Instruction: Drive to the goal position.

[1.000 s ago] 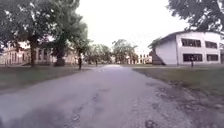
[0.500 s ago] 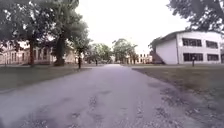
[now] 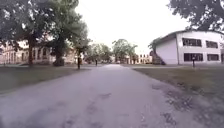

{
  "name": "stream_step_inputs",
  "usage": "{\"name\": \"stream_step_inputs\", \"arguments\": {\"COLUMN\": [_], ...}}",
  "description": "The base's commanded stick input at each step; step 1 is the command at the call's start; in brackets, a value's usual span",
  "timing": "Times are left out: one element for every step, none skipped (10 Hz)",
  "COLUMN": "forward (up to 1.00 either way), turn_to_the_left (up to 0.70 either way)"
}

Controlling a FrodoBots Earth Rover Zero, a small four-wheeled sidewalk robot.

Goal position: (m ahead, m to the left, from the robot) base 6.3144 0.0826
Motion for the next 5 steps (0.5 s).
{"name": "stream_step_inputs", "arguments": {"forward": [0.45,0.45,0.45,0.45,0.45], "turn_to_the_left": [0.0,0.0,0.0,0.0,0.0]}}
